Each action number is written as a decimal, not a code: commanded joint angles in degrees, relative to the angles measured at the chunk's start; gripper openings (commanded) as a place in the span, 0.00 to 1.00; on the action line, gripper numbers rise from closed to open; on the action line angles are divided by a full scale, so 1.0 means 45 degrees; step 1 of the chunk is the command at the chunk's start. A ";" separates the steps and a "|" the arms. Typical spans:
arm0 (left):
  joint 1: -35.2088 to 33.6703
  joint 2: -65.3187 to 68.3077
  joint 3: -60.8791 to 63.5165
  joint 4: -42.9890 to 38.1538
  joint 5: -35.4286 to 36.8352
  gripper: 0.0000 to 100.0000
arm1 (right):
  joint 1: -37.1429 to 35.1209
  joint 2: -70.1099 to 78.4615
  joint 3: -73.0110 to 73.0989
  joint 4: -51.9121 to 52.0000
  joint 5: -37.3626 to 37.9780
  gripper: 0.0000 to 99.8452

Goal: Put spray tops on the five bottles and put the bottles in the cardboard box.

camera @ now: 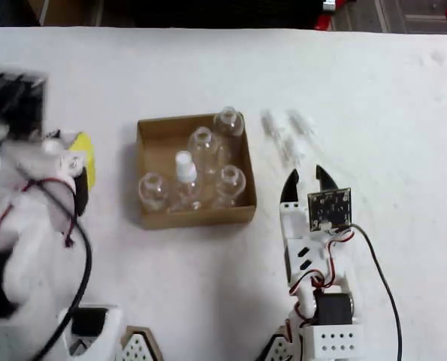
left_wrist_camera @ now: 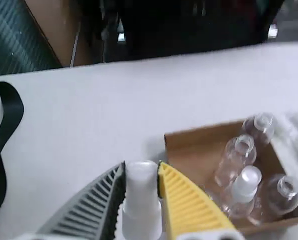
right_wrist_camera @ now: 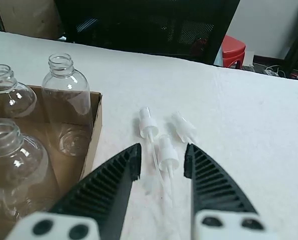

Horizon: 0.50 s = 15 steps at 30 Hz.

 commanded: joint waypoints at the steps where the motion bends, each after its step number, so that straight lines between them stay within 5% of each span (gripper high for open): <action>1: 0.0264 -0.1651 0.2716 -0.3888 0.2208 0.02 | 0.0127 -0.0049 0.0098 -0.0205 0.0156 0.13; 8: 0.1182 -0.2940 0.7326 -1.1096 0.3927 0.02 | 0.0127 -0.0049 0.0098 -0.0205 0.0156 0.13; 15: 0.2217 -0.4073 0.9827 -1.4593 0.3868 0.02 | 0.0127 -0.0049 0.0098 -0.0205 0.0156 0.13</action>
